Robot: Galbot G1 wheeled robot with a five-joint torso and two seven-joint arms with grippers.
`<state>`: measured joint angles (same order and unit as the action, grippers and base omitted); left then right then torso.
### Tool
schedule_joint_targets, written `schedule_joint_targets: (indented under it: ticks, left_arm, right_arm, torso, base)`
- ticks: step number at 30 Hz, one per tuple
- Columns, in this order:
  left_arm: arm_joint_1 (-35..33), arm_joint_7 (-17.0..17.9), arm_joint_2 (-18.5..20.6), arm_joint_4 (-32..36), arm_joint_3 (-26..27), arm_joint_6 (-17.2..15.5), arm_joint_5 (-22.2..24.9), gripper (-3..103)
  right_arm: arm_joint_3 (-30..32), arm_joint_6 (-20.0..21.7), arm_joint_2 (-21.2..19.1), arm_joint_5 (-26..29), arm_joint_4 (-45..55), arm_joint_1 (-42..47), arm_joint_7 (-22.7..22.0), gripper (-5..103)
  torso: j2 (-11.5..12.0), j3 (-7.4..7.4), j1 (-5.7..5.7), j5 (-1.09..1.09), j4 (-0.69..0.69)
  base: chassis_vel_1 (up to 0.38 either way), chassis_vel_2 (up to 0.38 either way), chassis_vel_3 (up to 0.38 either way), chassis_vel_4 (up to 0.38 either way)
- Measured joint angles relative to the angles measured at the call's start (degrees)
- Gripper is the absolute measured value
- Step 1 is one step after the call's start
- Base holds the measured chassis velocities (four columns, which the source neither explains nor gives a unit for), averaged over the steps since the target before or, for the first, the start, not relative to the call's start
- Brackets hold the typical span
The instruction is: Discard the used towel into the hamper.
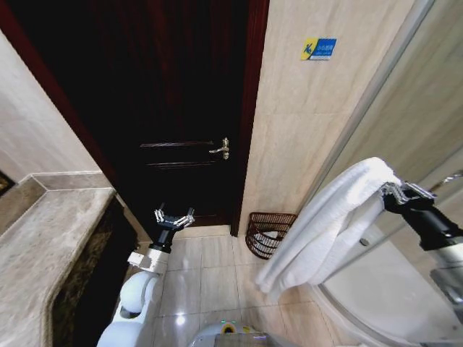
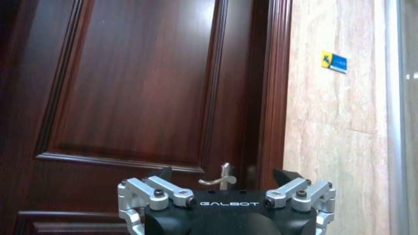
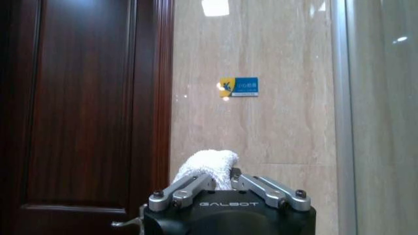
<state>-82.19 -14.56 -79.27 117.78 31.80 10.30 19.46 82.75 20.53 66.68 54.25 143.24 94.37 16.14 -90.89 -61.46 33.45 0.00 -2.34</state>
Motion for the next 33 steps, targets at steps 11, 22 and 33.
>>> schedule_joint_targets:
  ticks: [11,22,33]
  left_arm:
    - [0.2,0.3,0.1,0.1,0.2,-0.3,-0.2,100]
    - [0.6,0.3,0.0,-0.1,0.0,0.7,1.0,100]
    - [-0.5,0.3,0.0,0.0,0.9,1.2,1.4,100]
  right_arm:
    - [0.2,-0.1,0.0,0.1,0.0,-0.1,0.0,4]
    - [0.5,-0.5,-0.2,1.0,0.0,0.0,-1.3,4]
    - [1.0,1.2,-10.5,7.1,0.0,-4.0,-9.5,4]
  torso:
    - [0.0,0.0,0.0,0.0,0.0]
    - [0.0,0.0,0.03,0.02,-0.02]
    - [0.0,0.01,-0.02,0.02,0.01]
  base:
    - [-0.127,0.073,0.075,-0.121]
    - [-0.133,0.039,0.045,-0.129]
    - [-0.012,0.009,0.01,-0.006]
